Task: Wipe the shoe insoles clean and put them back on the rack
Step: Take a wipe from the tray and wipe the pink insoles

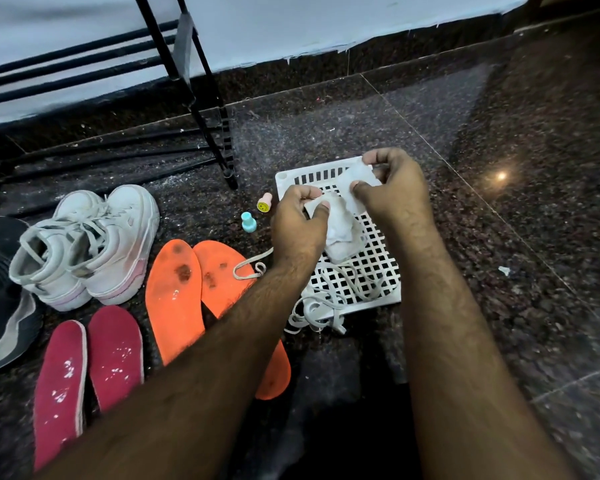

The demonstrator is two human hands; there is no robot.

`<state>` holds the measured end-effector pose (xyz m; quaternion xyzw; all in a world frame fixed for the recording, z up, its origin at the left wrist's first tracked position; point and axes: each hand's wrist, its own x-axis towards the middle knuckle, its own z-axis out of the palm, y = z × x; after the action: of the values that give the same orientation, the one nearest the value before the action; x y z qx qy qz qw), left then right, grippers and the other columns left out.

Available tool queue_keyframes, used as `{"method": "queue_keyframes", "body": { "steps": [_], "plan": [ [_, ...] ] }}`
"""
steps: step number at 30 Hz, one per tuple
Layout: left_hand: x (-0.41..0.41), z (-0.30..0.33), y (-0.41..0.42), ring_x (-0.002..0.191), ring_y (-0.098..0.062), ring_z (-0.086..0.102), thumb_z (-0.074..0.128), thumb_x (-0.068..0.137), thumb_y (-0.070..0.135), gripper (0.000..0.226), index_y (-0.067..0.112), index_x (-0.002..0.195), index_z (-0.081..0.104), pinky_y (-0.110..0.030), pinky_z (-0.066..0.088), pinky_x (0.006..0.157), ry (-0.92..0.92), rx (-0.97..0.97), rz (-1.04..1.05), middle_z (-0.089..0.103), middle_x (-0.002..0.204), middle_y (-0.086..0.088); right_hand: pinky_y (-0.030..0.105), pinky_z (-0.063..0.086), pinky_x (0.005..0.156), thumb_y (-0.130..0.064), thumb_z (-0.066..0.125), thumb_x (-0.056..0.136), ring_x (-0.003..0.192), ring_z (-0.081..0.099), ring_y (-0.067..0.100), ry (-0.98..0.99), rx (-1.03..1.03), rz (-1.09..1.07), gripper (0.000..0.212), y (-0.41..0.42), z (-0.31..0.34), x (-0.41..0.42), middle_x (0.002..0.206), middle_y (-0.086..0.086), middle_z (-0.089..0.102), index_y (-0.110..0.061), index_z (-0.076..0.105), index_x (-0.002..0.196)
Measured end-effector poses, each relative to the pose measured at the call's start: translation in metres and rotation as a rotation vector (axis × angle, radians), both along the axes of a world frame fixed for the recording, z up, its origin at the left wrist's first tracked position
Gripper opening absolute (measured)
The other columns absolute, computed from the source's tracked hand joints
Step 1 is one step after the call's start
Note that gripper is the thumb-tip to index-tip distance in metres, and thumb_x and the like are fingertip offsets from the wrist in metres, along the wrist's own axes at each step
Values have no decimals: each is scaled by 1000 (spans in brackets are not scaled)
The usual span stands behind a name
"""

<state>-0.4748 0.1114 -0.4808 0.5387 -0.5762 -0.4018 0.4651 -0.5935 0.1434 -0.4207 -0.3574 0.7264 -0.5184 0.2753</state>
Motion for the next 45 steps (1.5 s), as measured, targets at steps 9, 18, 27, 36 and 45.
{"method": "queue_keyframes", "body": {
  "steps": [9,18,27,36,45],
  "plan": [
    [-2,-9,1,107,-20,57,73,86,30,19,30,104,67,-37,50,93,-184,-11,75,64,113,5,20,44,59,-17,77,85,83,61,9,107,104,62,29,-6,-6,1,104,-4,62,-26,60,106],
    [58,23,16,70,-12,64,65,88,19,12,20,98,71,-35,58,75,3,21,47,73,85,1,13,37,58,-24,79,79,66,50,3,187,-83,167,29,7,0,48,77,-12,54,-22,60,101],
    [175,64,81,63,-4,62,48,103,9,21,12,105,69,-17,46,52,132,250,-6,69,83,-2,31,51,70,-23,78,82,77,57,8,60,-214,618,36,53,-3,160,89,1,59,-25,59,112],
    [285,79,138,59,-12,54,71,85,-4,17,9,94,64,-22,45,60,-54,167,77,58,70,-11,42,53,65,-38,76,76,67,63,23,116,-76,680,30,102,-15,246,79,4,69,-21,65,97],
    [350,66,155,50,-18,47,75,80,-7,22,10,78,61,-22,39,49,-40,331,191,56,60,-6,38,44,62,-19,55,95,73,61,30,415,-135,906,28,138,-13,311,83,-1,64,-27,39,117]
  ]
}}
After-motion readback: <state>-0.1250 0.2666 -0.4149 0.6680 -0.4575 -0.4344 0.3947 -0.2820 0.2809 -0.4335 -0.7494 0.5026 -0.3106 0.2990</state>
